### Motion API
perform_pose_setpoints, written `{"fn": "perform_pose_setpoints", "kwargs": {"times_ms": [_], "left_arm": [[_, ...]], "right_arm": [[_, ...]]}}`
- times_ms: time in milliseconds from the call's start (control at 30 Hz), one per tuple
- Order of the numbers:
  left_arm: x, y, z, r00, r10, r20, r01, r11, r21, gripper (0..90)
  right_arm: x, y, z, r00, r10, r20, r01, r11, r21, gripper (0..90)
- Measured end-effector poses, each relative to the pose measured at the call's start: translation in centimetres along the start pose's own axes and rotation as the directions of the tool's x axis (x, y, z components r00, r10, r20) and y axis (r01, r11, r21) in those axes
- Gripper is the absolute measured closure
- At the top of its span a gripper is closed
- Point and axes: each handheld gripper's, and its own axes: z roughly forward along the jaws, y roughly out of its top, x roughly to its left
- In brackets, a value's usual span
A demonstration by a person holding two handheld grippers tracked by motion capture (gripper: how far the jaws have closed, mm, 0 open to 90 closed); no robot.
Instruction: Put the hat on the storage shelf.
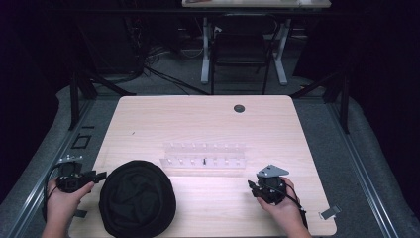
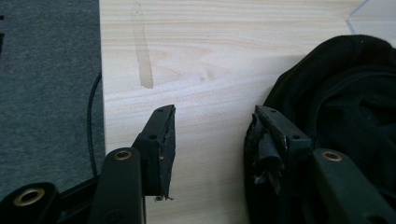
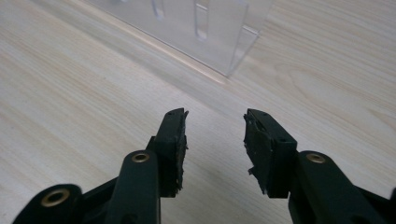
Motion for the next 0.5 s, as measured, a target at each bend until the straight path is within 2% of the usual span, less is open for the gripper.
{"fn": "perform_pose_setpoints", "kwargs": {"times_ms": [67, 100, 200, 367, 400, 500], "left_arm": [[0.0, 0.1, -0.1, 0.9999, 0.011, -0.006, -0.011, 0.9999, 0.006, 49.8], [0.0, 0.2, -0.2, 0.9999, 0.016, -0.003, -0.016, 0.9998, 0.010, 50.3], [-0.2, 0.2, -0.5, 0.9989, 0.036, 0.029, -0.037, 0.9989, 0.030, 53.6], [-0.6, -0.3, -0.7, 0.9972, 0.063, 0.041, -0.065, 0.9965, 0.053, 55.7], [-0.7, -0.6, -1.0, 0.9972, 0.058, 0.048, -0.061, 0.9968, 0.051, 55.7], [-0.9, -0.7, -1.4, 0.9966, 0.056, 0.060, -0.059, 0.9968, 0.054, 54.9]], "right_arm": [[0.2, 0.0, 0.1, 0.9999, -0.013, -0.010, 0.013, 1.000, -0.002, 57.6], [0.7, 0.2, 0.2, 0.9986, -0.042, -0.033, 0.042, 0.999, 0.018, 57.3], [1.0, 0.3, 0.4, 0.9973, -0.066, -0.033, 0.067, 0.997, 0.027, 56.9], [0.9, 0.2, 0.5, 0.9988, -0.042, -0.027, 0.042, 0.999, 0.023, 55.9], [0.7, 0.0, 0.6, 0.9993, -0.023, -0.029, 0.024, 0.999, 0.022, 54.7], [0.3, -0.1, 0.7, 0.9989, -0.023, -0.041, 0.024, 0.999, 0.034, 53.0]]}}
